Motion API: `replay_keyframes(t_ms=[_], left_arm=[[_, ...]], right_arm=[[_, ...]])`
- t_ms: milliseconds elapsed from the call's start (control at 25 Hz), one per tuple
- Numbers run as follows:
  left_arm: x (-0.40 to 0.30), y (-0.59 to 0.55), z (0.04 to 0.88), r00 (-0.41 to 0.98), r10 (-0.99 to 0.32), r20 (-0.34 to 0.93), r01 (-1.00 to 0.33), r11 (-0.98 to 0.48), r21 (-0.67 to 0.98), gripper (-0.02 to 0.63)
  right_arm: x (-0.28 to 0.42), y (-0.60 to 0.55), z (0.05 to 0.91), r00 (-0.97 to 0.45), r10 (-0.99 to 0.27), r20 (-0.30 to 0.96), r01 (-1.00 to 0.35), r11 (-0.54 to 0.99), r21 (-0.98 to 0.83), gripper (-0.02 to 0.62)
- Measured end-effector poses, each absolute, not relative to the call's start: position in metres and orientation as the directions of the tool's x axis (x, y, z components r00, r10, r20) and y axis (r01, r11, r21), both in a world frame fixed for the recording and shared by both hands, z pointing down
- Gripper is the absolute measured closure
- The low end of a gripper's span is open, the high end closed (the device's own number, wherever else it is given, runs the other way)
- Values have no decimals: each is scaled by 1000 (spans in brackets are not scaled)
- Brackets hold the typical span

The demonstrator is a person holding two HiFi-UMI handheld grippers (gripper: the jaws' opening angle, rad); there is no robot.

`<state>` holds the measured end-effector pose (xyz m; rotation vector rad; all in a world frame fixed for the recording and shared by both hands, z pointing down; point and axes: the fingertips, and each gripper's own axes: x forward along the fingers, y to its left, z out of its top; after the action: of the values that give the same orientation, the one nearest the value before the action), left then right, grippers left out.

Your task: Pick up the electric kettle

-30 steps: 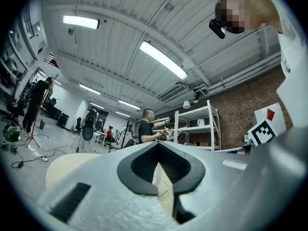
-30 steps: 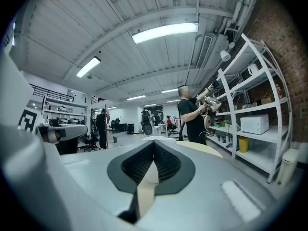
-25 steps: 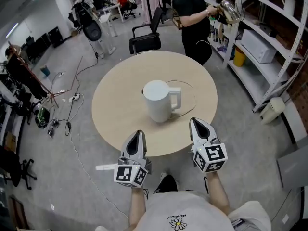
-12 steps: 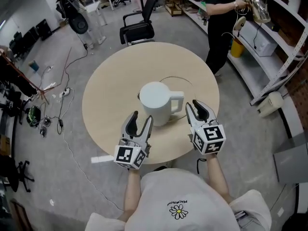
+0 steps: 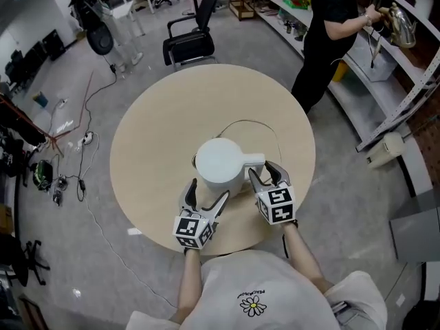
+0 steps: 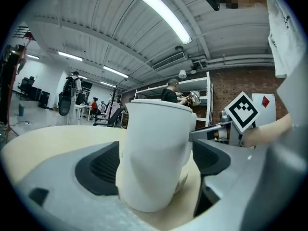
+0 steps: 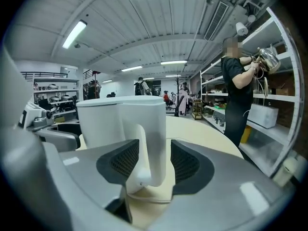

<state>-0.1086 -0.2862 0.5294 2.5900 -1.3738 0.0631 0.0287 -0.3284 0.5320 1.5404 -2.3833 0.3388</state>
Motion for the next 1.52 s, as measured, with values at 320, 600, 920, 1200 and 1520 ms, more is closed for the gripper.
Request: replay_keyframes(t_ms=[320,600,920,1200,1520], left_arm=[[-92,-312,544,617,-773,146,-785,-591,184,98],[-80,-318,550,659,-739,141,-750,-632,193,55],[-80,-318,549,671,-725,155,-741,-644,191,51],[-81,-318,549,662,-729,172,-749,-638,178,54],[-77,-319,544,658,-720,219,-752,-638,163,58]], right_arm=[[19,-364,549,-366,-849,381,-926,373,-58,457],[25,-376,571,-335,-847,413,-931,365,-6,522],[25,-375,568,-321,-860,397,-931,364,34,523],[24,-376,568,-332,-856,396,-927,374,32,525],[28,-378,563,-342,-851,398,-922,386,33,525]])
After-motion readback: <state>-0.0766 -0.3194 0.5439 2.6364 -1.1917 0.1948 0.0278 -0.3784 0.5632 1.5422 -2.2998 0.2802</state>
